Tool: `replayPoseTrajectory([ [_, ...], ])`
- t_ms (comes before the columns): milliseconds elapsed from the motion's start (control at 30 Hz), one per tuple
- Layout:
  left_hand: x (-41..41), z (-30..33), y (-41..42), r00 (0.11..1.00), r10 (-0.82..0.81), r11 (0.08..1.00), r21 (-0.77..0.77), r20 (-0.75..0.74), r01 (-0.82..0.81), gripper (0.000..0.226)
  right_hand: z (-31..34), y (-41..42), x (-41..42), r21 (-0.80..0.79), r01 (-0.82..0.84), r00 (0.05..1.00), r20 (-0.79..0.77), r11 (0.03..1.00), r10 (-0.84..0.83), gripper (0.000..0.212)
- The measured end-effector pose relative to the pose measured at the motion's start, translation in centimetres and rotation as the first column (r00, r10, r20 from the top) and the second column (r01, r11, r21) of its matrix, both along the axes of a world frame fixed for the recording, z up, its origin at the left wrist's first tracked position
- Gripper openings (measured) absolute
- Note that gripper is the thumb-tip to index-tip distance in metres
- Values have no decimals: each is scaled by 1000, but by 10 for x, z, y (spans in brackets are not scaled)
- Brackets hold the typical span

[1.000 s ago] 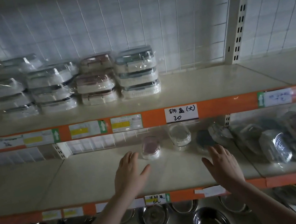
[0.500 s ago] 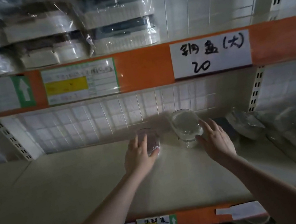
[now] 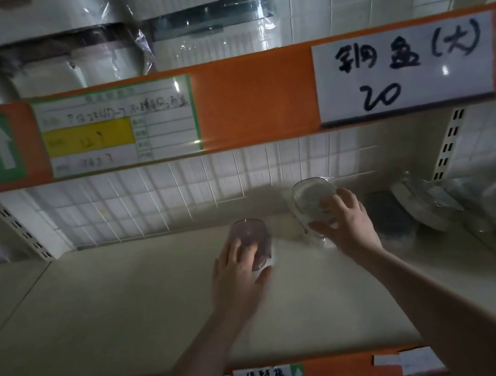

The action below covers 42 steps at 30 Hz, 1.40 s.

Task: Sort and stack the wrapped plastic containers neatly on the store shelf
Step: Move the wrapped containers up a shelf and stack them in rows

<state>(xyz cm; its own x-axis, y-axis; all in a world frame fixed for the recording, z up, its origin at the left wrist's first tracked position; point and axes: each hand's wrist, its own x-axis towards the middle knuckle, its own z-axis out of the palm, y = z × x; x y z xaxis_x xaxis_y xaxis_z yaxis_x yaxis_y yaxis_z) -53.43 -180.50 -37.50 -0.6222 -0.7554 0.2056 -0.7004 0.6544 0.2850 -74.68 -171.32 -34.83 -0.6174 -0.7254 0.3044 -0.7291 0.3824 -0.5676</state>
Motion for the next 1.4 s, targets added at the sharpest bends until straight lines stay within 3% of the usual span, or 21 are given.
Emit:
replayPoseTrajectory([
  [100,19,5,17,1000,12,1000,10,17,-12,84,5,9,13,-37,46,998,34,998,-44,45],
  [233,41,10,34,996,36,997,-68,-81,-42,55,8,31,37,-76,99,989,117,992,-89,45],
  [367,49,16,37,989,98,995,-18,-113,-101,41,12,56,53,33,142,988,56,989,-144,49],
  [433,45,21,33,987,122,992,47,-101,-118,47,18,56,55,107,168,984,35,980,-172,54],
  [533,32,21,25,991,133,988,72,30,-135,66,29,43,53,204,195,978,32,959,-205,76],
  [667,23,15,18,975,168,959,204,144,-196,98,26,32,55,235,209,976,14,949,-219,89],
  [900,36,27,37,966,253,921,292,49,-256,84,25,52,62,206,151,988,-50,967,-144,64],
  [1400,108,119,141,996,66,950,301,59,-81,87,91,189,114,204,38,999,1,978,-40,65],
])
